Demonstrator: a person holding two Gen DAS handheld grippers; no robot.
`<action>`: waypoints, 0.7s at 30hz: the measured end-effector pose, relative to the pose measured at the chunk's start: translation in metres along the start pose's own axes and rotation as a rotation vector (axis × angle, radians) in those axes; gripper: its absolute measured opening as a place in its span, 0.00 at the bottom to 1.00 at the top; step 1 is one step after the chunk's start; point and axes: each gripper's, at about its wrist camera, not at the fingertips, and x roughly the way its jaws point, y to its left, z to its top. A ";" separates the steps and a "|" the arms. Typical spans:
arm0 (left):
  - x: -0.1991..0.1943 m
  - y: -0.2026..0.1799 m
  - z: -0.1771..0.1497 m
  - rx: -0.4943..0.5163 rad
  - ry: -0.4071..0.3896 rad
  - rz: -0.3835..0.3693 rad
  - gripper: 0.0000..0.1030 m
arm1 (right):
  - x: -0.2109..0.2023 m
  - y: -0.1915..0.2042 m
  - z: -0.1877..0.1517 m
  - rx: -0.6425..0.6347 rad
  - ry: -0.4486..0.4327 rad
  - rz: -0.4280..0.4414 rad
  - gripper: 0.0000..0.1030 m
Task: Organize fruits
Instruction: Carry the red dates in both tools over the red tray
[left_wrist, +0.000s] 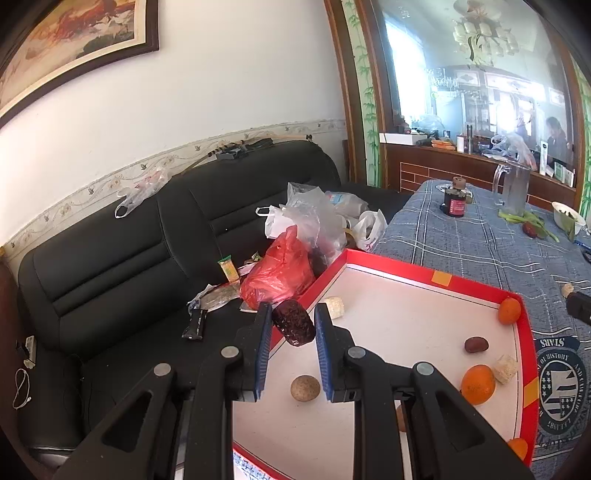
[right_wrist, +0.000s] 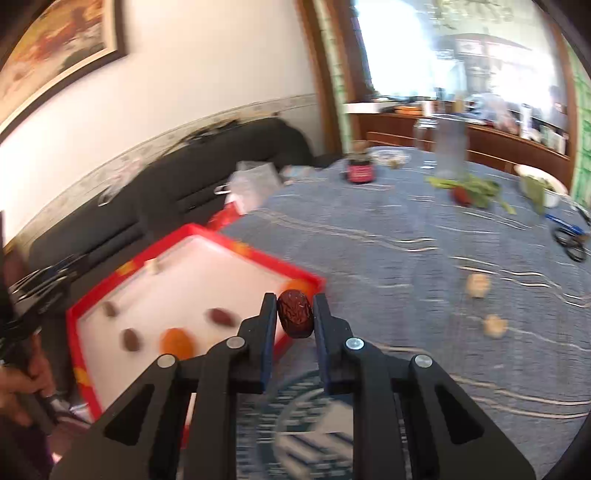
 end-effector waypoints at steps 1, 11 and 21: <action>0.001 0.000 -0.001 -0.002 0.001 0.000 0.21 | 0.001 0.009 -0.001 -0.010 0.003 0.018 0.21; 0.007 0.004 -0.006 -0.002 0.020 -0.001 0.21 | 0.012 0.084 -0.019 -0.107 0.063 0.169 0.21; 0.021 0.008 -0.017 0.015 0.061 0.010 0.21 | 0.030 0.113 -0.039 -0.150 0.168 0.230 0.21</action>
